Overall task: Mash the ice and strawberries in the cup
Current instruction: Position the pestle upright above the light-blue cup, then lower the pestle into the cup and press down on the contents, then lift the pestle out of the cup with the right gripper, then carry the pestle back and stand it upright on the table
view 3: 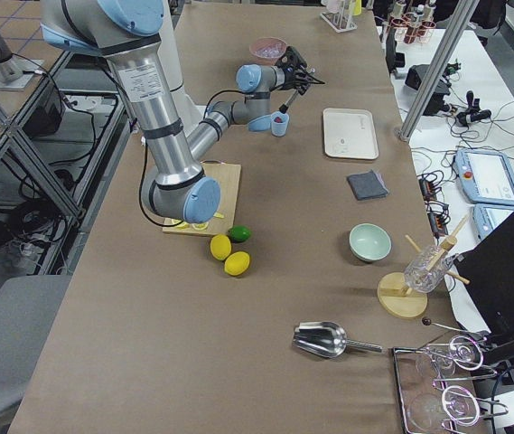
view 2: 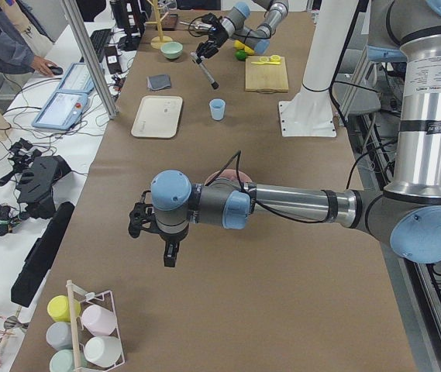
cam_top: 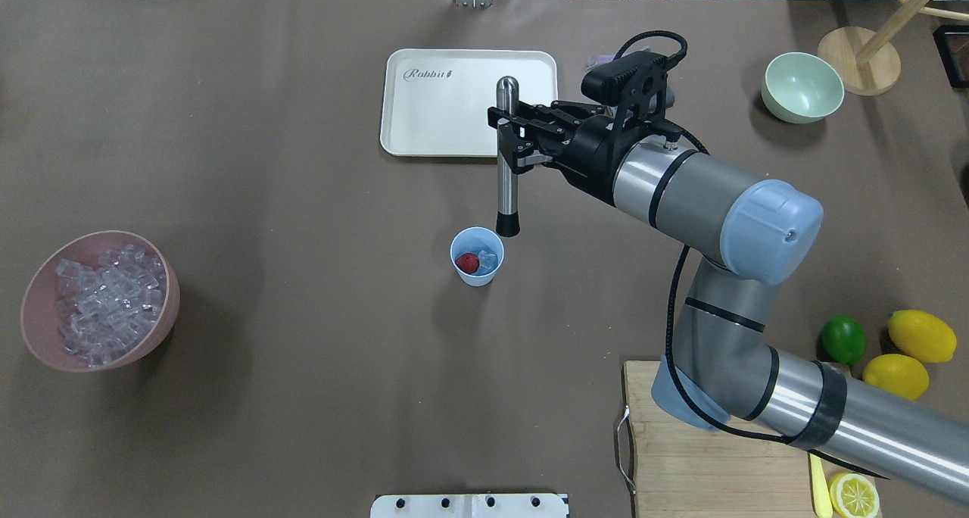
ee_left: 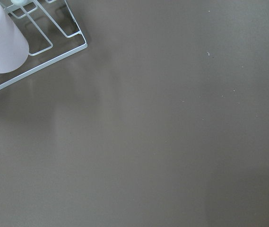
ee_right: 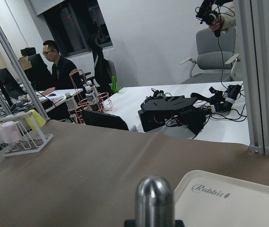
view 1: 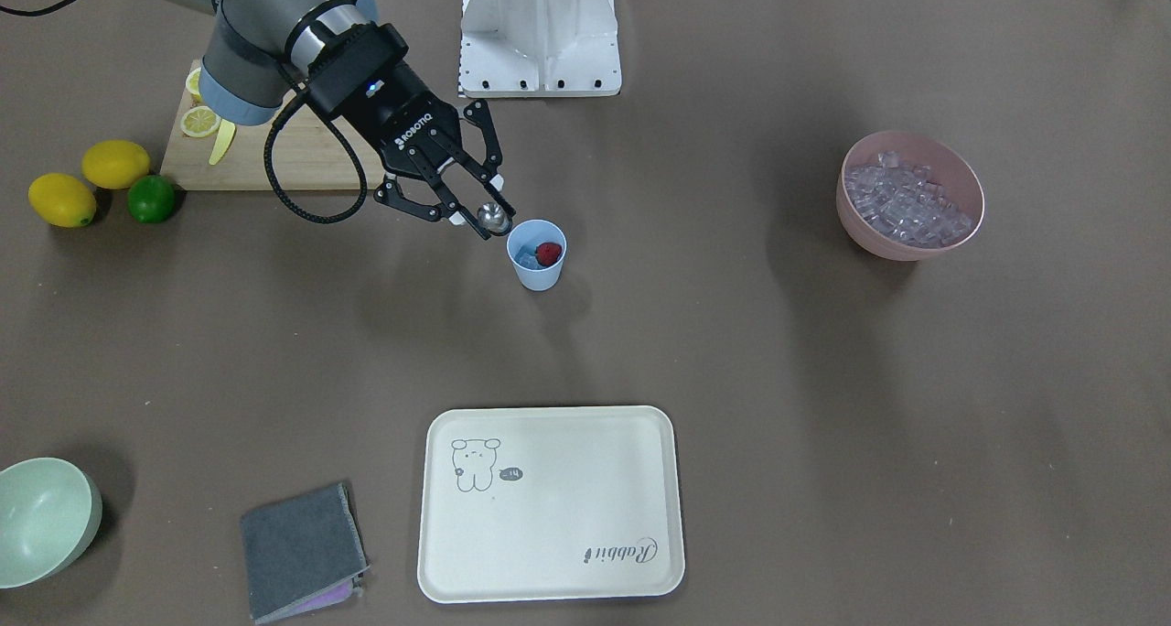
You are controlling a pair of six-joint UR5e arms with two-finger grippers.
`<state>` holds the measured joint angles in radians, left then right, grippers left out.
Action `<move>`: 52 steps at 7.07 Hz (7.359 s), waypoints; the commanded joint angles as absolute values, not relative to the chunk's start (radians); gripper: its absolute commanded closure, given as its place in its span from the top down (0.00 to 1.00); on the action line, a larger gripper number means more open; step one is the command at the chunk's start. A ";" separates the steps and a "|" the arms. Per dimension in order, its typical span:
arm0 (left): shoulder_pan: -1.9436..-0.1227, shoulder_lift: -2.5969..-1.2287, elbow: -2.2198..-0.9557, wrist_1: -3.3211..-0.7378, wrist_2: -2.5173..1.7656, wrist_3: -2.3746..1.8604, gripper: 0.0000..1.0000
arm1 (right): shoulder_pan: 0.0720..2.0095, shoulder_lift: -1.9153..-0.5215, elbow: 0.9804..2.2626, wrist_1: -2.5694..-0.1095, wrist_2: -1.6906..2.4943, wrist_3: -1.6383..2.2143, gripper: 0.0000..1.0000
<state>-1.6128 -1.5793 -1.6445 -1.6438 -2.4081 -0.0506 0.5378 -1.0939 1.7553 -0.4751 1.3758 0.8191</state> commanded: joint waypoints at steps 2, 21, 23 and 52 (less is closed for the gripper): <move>-1.612 -1.571 -1.643 -1.644 -2.407 -0.051 0.97 | 0.519 -1.028 1.675 -0.394 1.295 0.816 0.00; -1.612 -1.577 -1.632 -1.643 -2.408 -0.052 0.97 | 0.471 -1.022 1.577 -0.319 1.290 0.822 0.00; -1.612 -1.572 -1.635 -1.643 -2.408 -0.051 0.97 | 0.433 -1.031 1.557 -0.318 1.276 0.822 0.00; -1.612 -1.571 -1.646 -1.646 -2.410 -0.051 0.97 | 1.028 -1.307 1.423 -1.057 2.260 0.873 1.00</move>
<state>-1.6122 -1.5702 -1.6466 -1.6460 -2.4112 -0.0506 1.0234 -1.3074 1.4052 -1.0556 2.2645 0.8749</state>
